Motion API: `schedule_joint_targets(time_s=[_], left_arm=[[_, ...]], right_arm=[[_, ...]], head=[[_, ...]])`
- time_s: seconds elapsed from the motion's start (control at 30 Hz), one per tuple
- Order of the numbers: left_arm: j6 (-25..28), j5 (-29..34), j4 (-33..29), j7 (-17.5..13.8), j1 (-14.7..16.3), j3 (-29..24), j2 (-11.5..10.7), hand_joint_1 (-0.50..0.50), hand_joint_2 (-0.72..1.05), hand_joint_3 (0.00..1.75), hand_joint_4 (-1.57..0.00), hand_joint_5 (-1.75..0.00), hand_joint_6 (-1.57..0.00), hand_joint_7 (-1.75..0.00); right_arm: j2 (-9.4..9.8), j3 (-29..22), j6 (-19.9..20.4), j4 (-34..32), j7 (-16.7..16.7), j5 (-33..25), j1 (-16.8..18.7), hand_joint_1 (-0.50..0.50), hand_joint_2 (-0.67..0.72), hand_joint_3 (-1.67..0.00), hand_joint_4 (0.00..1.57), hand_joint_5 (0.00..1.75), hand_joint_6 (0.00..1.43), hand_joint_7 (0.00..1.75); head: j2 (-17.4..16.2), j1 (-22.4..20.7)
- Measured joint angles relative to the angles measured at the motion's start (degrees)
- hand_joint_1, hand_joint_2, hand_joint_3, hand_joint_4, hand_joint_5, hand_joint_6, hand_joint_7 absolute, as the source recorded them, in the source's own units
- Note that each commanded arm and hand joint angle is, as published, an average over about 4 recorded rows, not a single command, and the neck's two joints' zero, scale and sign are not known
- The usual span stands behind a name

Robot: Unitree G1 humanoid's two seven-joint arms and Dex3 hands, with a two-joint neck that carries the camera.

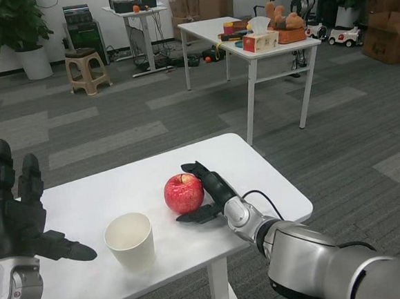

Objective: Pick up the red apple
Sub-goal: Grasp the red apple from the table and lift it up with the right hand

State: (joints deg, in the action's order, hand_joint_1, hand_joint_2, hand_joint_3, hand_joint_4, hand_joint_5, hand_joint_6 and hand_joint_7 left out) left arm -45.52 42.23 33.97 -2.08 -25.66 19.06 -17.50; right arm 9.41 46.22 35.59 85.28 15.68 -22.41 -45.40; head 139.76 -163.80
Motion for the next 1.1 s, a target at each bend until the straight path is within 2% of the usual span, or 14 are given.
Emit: schedule_joint_targets(time_s=[0.1, 0.27, 0.37, 0.43, 0.6, 0.67, 0.77, 0.8, 0.93, 1.03, 1.1], left_arm=[[0.00, 0.00, 0.00, 0.00, 0.04, 0.00, 0.00, -0.48, -0.55, 0.09, 0.00, -0.05, 0.00, 0.00], [-0.01, 0.00, 0.00, 0.00, 0.26, 0.00, 0.00, -0.48, -0.55, 0.07, 0.00, -0.03, 0.00, 0.00], [-0.02, 0.00, 0.00, 0.00, 0.51, -0.02, 0.00, -0.48, -0.55, 0.04, 0.00, -0.08, 0.00, 0.00], [-0.02, 0.00, 0.00, 0.00, 0.66, -0.04, 0.00, -0.48, -0.55, 0.07, 0.00, -0.10, 0.00, 0.00], [-0.02, 0.00, 0.00, 0.00, 0.76, -0.16, 0.00, -0.48, -0.55, 0.07, 0.00, -0.03, 0.00, 0.00], [-0.02, 0.00, 0.00, 0.00, 0.78, -0.21, 0.00, -0.48, -0.55, 0.02, 0.00, -0.03, 0.00, 0.00], [-0.04, 0.00, 0.00, 0.00, 0.80, -0.28, 0.00, -0.48, -0.55, 0.07, 0.00, -0.08, 0.00, 0.00], [-0.05, 0.00, -0.01, 0.00, 0.82, -0.30, 0.00, -0.48, -0.55, 0.09, 0.00, -0.10, 0.00, 0.00], [-0.11, 0.00, -0.03, 0.00, 0.90, -0.35, 0.01, -0.48, -0.55, 0.09, 0.00, -0.03, 0.00, 0.00], [-0.17, 0.00, -0.04, 0.00, 0.95, -0.36, 0.02, -0.48, -0.55, 0.09, 0.00, -0.10, 0.00, 0.00], [-0.21, 0.00, -0.06, 0.00, 0.98, -0.36, 0.03, -0.48, -0.55, 0.09, 0.00, -0.05, 0.00, 0.00]], right_arm=[[0.02, 0.73, 0.04, 0.20, -0.28, 0.02, -0.03, -0.34, -0.53, -0.69, 0.01, 0.46, 0.34, 0.96], [0.08, 1.15, 0.21, 1.02, -0.59, -0.02, -0.29, -0.33, -0.54, -0.71, 0.04, 0.90, 0.43, 1.41], [0.18, 1.14, 0.30, 1.70, -0.79, -0.13, -0.47, -0.33, -0.57, -0.75, 0.06, 1.16, 0.46, 1.61], [0.24, 1.14, 0.38, 2.10, -0.88, -0.22, -0.65, -0.33, -0.60, -0.79, 0.06, 1.31, 0.50, 1.68], [0.80, 0.96, 0.56, 2.31, -0.98, -0.25, -0.88, -0.33, -0.57, -0.83, 0.09, 1.36, 0.58, 1.68], [1.04, 0.36, 0.61, 2.29, -1.09, -0.23, -0.87, -0.33, -0.54, -0.87, 0.11, 1.36, 0.62, 1.68], [1.22, -2.64, 0.72, 1.68, -1.43, -0.13, -0.42, -0.33, -0.54, -0.87, 0.11, 1.36, 0.65, 1.68], [1.31, -4.05, 0.78, 1.14, -1.55, -0.10, -0.06, -0.33, -0.54, -0.87, 0.12, 1.36, 0.66, 1.68], [2.21, -8.81, 1.10, -2.28, -1.71, -0.02, 2.09, -0.33, -0.54, -0.87, 0.15, 1.36, 0.71, 1.68], [3.12, -11.72, 1.23, -6.16, -1.80, 0.00, 4.36, -0.33, -0.54, -0.87, 0.17, 1.36, 0.74, 1.68], [3.58, -13.33, 1.20, -8.84, -1.97, 0.00, 5.97, -0.33, -0.54, -0.87, 0.19, 1.36, 0.74, 1.68]], head=[[-0.01, -0.08], [-0.02, -0.23], [0.03, -0.34], [0.07, -0.36], [0.00, -0.55], [-0.02, -0.65], [0.03, -0.83], [0.04, -0.87], [0.31, -1.02], [0.66, -1.16], [0.74, -1.15]])
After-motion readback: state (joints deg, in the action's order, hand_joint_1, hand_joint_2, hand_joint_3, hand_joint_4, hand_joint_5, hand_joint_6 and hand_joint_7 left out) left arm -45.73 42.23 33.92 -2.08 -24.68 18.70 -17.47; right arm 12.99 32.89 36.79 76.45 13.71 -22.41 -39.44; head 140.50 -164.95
